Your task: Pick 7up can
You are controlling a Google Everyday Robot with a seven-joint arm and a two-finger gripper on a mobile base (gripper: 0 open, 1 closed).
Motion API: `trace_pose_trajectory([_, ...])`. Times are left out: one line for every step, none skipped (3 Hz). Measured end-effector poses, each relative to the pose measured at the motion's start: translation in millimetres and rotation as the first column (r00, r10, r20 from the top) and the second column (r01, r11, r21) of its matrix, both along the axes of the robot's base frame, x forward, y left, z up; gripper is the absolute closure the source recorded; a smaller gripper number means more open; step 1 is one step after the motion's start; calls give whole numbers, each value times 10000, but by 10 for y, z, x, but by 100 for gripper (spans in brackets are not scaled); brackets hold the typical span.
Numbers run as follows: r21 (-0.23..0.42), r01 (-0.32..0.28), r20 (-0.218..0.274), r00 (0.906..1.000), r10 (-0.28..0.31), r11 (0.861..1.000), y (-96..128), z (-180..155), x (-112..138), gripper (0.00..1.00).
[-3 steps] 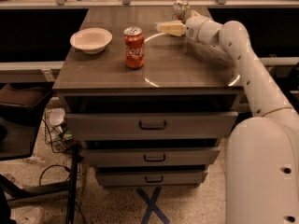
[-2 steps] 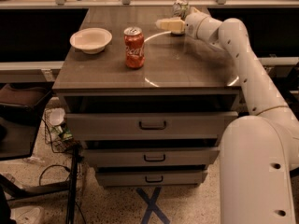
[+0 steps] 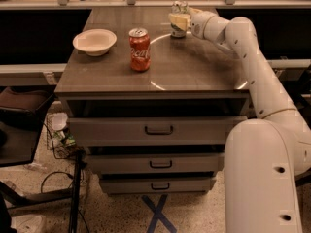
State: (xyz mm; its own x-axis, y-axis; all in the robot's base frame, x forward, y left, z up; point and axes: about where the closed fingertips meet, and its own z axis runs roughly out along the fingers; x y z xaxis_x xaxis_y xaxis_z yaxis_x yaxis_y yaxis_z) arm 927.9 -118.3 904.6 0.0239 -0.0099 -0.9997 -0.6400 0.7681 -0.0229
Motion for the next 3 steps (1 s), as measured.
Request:
trace_pose_trajectory([6, -59, -17, 10000, 59, 10000, 51, -12, 6, 80])
trace_pose_trajectory([9, -94, -27, 10000, 94, 10000, 81, -19, 10, 100])
trace_pose_trajectory([10, -106, -30, 9999, 106, 9999, 92, -21, 11, 100])
